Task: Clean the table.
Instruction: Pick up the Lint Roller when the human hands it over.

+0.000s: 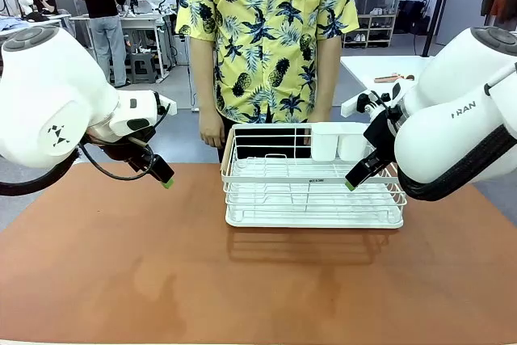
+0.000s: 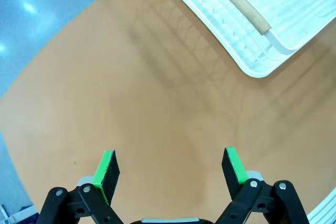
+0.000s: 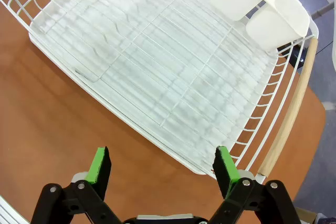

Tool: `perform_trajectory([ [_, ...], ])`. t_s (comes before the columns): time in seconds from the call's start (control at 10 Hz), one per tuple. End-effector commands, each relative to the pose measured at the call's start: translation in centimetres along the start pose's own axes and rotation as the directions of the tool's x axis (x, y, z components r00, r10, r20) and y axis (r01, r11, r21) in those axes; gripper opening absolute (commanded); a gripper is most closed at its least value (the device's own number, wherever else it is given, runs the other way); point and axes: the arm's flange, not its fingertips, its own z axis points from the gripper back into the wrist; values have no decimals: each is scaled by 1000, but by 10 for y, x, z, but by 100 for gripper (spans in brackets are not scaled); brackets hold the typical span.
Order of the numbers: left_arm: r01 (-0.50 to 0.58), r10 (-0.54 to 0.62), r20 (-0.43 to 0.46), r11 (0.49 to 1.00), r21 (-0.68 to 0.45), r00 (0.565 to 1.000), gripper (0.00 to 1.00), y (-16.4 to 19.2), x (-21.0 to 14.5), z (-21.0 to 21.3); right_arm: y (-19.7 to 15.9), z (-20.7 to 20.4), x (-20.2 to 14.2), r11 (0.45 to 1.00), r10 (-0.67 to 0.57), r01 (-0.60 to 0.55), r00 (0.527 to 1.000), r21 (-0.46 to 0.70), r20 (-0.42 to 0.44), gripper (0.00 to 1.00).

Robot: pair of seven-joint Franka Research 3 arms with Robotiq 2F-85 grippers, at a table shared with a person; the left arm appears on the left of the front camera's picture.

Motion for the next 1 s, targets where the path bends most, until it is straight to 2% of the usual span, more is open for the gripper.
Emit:
perform_trajectory([
  [0.0,-53,53,11,997,-48,999,100,15,23,26,-16,20,18,999,-48,47,998,18,28,100],
  [0.1,-166,161,-47,972,-166,986,100,42,40,59,-44,47,32,983,-147,143,989,118,25,100],
  [0.2,-296,253,-162,880,-370,954,100,69,43,86,-73,69,38,932,-265,253,964,259,11,100],
  [0.3,-403,365,-174,785,-471,915,100,96,36,107,-102,90,35,874,-363,334,932,354,17,100],
  [0.4,-432,398,-207,639,-636,894,100,124,19,127,-133,112,26,781,-448,389,894,488,4,100],
  [0.5,-497,510,-239,461,-735,827,100,160,-11,151,-171,137,7,615,-552,439,833,655,-41,100],
  [0.6,-549,591,-268,366,-751,761,100,192,-46,170,-203,149,-18,508,-611,449,789,735,-60,100],
  [0.7,-530,670,-216,307,-791,711,100,222,-85,187,-231,158,-47,431,-662,453,747,781,-68,100],
  [0.8,-529,743,-179,266,-806,645,100,245,-123,197,-254,157,-74,382,-732,518,675,765,-92,100],
  [0.9,-594,834,-181,203,-778,522,100,265,-164,196,-276,156,-105,336,-792,553,605,763,-90,100],
])
